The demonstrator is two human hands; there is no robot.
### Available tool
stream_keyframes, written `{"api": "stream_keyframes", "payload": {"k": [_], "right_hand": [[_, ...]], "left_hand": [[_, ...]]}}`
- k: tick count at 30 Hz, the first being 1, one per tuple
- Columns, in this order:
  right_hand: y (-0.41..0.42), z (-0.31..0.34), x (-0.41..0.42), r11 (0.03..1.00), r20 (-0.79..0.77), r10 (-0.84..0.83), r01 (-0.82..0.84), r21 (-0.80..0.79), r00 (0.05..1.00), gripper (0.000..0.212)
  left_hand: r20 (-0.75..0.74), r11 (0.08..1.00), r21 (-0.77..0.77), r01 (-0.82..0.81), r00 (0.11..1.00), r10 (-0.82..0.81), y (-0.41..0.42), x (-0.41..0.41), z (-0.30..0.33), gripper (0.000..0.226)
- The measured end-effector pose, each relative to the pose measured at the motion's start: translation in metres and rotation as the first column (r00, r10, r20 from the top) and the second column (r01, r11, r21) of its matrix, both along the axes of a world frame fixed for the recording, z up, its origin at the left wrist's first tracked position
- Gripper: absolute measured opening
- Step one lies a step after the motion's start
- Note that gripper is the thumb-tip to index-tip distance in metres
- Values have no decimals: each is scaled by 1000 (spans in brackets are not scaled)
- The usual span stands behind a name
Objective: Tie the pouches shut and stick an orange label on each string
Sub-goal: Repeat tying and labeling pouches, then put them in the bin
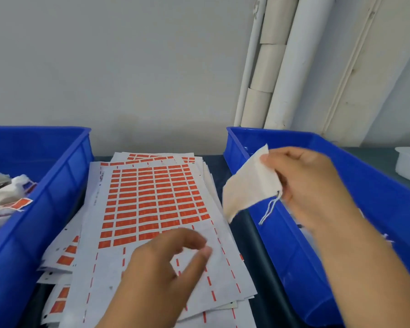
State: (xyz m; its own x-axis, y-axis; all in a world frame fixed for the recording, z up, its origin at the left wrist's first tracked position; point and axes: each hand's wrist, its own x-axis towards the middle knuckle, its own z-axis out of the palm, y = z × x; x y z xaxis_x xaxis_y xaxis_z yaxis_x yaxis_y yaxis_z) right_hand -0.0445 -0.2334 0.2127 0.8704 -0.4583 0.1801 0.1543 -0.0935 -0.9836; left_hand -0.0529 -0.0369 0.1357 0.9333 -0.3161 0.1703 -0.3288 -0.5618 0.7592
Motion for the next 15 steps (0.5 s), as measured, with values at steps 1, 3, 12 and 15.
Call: {"api": "stream_keyframes", "payload": {"k": [1, 3, 12, 15], "right_hand": [[15, -11, -1, 1000, -11, 7, -7, 23, 1000, 18], [41, -32, -2, 997, -49, 34, -31, 76, 998, 17], [76, -94, 22, 977, -208, 43, 2, 212, 977, 5], [71, -103, 29, 975, -206, 46, 1, 223, 978, 4]], "left_hand": [[56, 997, -76, 24, 998, -20, -1, -6, 8, 44], [156, 990, -129, 63, 987, -43, -1, -13, 13, 55], [55, 990, 54, -129, 990, 126, -3, 8, -28, 12], [47, 988, 79, -133, 990, 130, 4, 14, -35, 16]]}}
